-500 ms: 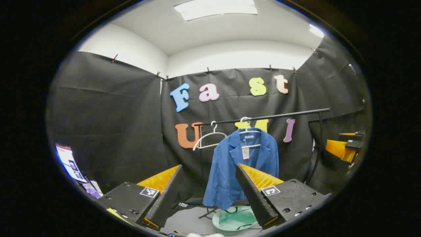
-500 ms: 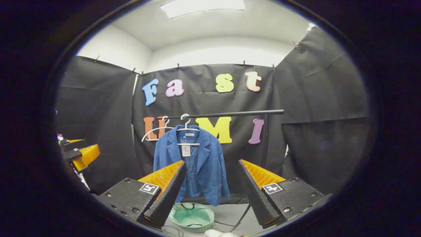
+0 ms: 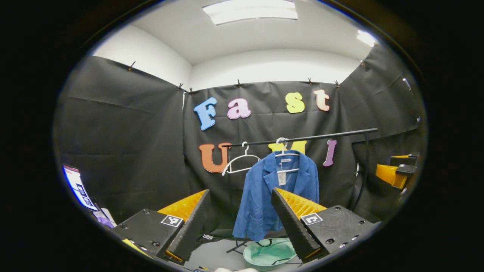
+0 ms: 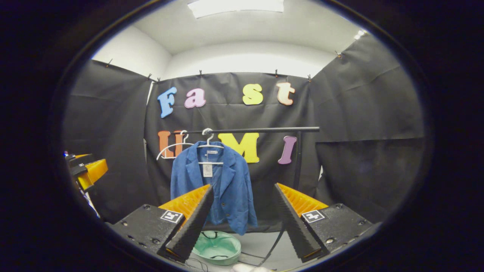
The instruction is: Grasp the clothes on the hanger with both hands and then place them into the laundry hamper below.
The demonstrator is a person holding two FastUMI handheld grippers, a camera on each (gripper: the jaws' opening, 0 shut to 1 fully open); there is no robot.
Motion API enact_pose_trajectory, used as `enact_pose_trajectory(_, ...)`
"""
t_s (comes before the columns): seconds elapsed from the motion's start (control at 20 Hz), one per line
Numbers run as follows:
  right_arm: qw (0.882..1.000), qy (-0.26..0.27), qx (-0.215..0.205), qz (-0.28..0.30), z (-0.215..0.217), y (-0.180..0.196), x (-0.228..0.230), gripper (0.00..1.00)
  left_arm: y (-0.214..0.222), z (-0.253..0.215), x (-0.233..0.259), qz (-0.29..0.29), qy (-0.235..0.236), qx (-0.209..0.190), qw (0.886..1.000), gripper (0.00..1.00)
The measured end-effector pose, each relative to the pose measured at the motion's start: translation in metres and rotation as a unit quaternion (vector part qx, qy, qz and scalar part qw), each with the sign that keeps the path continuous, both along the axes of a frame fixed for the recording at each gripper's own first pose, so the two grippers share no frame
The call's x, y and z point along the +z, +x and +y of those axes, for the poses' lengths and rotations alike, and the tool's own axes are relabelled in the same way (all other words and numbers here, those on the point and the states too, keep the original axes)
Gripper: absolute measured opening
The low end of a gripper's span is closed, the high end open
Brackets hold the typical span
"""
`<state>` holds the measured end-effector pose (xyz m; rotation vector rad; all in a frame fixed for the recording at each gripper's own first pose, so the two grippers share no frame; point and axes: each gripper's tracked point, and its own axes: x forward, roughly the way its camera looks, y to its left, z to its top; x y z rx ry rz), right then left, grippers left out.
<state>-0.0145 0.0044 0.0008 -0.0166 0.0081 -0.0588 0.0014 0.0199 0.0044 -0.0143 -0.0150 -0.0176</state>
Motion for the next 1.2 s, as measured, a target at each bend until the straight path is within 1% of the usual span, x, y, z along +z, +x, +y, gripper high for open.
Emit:
enact_pose_trajectory(0.35, 1.000, -0.006, -0.005, 0.013, 0.007, 0.003, -0.012, 0.99, 0.007, 0.004, -0.011, 0.010, -0.002, -0.009, 1.000, 0.99)
enact_pose_trajectory(0.5, 1.000, -0.012, -0.007, 0.024, 0.007, 0.012, -0.022, 0.99, 0.016, -0.001, -0.016, 0.017, -0.003, -0.016, 1.000, 0.98)
enact_pose_trajectory(0.65, 0.999, -0.014, -0.005, 0.034, 0.004, 0.030, -0.031, 0.99, 0.035, -0.014, -0.022, 0.016, -0.004, -0.026, 1.000, 0.99)
enact_pose_trajectory(0.85, 0.999, -0.018, 0.002, 0.041, -0.005, 0.072, -0.040, 0.99, 0.075, -0.040, -0.034, 0.017, -0.006, -0.035, 0.999, 0.99)
enact_pose_trajectory(1.05, 0.999, -0.013, 0.019, 0.044, -0.011, 0.128, -0.049, 0.99, 0.123, -0.071, -0.040, 0.008, -0.015, -0.039, 0.999, 0.98)
enact_pose_trajectory(1.2, 0.998, -0.009, 0.037, 0.043, -0.013, 0.180, -0.053, 1.00, 0.160, -0.094, -0.043, 0.003, -0.021, -0.041, 0.999, 0.98)
